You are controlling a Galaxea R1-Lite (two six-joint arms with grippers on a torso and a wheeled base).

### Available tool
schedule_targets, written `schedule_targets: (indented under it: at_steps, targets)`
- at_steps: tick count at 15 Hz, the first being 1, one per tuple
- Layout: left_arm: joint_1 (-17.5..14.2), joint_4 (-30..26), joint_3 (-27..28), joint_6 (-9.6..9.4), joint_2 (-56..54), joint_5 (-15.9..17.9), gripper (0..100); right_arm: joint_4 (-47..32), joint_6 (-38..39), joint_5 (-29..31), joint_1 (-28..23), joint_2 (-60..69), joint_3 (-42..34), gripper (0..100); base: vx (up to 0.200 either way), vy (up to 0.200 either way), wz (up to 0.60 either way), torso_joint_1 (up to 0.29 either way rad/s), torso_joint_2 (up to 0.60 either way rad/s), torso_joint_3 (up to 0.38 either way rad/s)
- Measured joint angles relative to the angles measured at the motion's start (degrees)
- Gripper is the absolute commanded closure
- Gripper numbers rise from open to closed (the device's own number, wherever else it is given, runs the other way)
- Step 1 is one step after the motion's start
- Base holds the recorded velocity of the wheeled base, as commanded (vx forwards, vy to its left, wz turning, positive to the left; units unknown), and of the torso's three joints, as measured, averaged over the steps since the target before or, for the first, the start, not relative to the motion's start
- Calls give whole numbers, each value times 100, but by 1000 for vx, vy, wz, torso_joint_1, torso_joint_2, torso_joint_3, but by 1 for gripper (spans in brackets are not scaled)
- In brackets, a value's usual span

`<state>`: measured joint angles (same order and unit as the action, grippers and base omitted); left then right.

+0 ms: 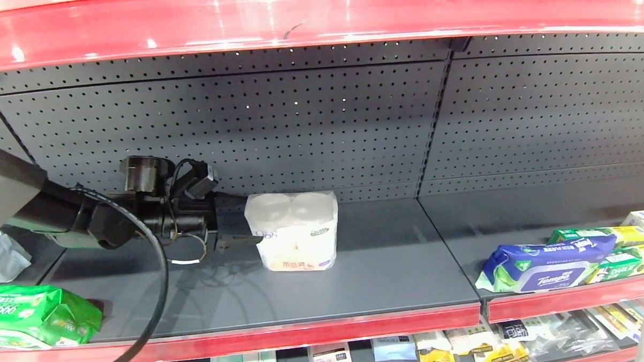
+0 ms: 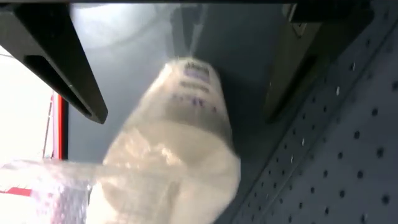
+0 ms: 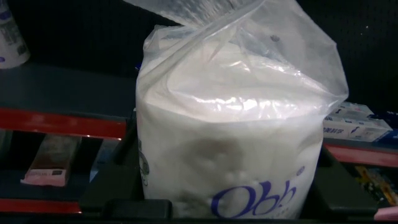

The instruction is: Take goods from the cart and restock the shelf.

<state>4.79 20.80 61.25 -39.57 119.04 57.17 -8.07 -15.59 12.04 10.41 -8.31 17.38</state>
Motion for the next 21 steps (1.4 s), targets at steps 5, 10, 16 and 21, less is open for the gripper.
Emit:
schedule_targets:
  at_steps: [5, 10, 16, 21]
  targets:
    - [157, 90, 304, 0, 389, 115, 0, 0, -55, -1, -49, 0, 11, 100, 0, 0, 0, 0, 0, 0]
    - [378, 150, 606, 49, 634, 90, 0, -7, -63, 0, -49, -2, -39, 100, 0, 0, 0, 0, 0, 0]
    - [586, 132, 1064, 191, 825, -55, 0, -13, -63, -1, -52, -20, -52, 100, 0, 0, 0, 0, 0, 0]
    - [724, 129, 1147, 266, 909, -104, 0, -11, -63, -1, -50, -22, -82, 100, 0, 0, 0, 0, 0, 0]
